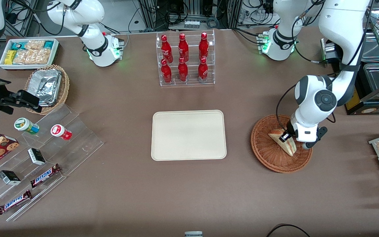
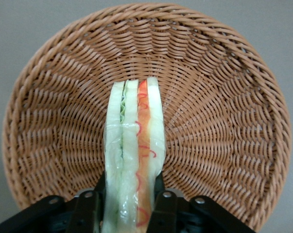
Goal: Place sandwich from basket to tray
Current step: 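Lift the sandwich and carry it over the cream tray, then lower the sandwich onto the tray and open the left gripper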
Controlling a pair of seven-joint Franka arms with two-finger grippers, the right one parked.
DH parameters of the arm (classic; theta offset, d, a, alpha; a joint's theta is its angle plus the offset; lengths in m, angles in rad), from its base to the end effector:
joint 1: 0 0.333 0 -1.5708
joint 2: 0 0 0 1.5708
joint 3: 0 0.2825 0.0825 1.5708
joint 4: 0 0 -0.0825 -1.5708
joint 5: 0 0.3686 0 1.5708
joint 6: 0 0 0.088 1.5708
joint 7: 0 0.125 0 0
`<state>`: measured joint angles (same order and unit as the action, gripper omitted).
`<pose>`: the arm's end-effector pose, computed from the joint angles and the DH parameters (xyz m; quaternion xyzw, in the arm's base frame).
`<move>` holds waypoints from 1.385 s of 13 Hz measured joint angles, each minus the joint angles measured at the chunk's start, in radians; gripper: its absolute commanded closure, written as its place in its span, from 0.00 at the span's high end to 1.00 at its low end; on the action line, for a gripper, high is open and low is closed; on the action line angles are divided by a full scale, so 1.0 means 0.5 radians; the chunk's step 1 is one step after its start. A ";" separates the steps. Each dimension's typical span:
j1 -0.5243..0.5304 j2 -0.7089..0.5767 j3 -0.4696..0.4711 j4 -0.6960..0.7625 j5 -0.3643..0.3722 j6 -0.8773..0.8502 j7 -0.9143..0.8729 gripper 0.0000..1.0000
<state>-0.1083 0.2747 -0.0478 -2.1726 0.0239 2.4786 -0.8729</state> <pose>0.5405 -0.0852 0.2300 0.9392 0.3429 0.0143 0.0069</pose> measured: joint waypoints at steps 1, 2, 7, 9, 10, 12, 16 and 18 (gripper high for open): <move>-0.013 -0.036 0.000 0.025 0.000 -0.076 0.000 0.00; -0.025 -0.078 -0.001 0.044 0.002 -0.151 0.000 0.00; -0.197 -0.313 -0.060 0.380 0.067 -0.998 0.003 0.00; -0.409 -0.317 -0.079 0.534 0.067 -1.157 -0.013 0.00; -0.530 -0.304 -0.085 0.576 0.066 -1.176 -0.025 0.00; -0.763 -0.233 -0.093 0.637 0.065 -1.161 -0.041 0.00; -1.172 0.445 -0.112 1.152 0.026 -0.939 -0.054 0.00; -1.212 0.620 -0.113 1.284 0.026 -0.835 -0.050 0.00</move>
<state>-0.7141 0.5845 -0.1045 -1.5304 0.0370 2.0611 -0.8980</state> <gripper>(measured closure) 0.841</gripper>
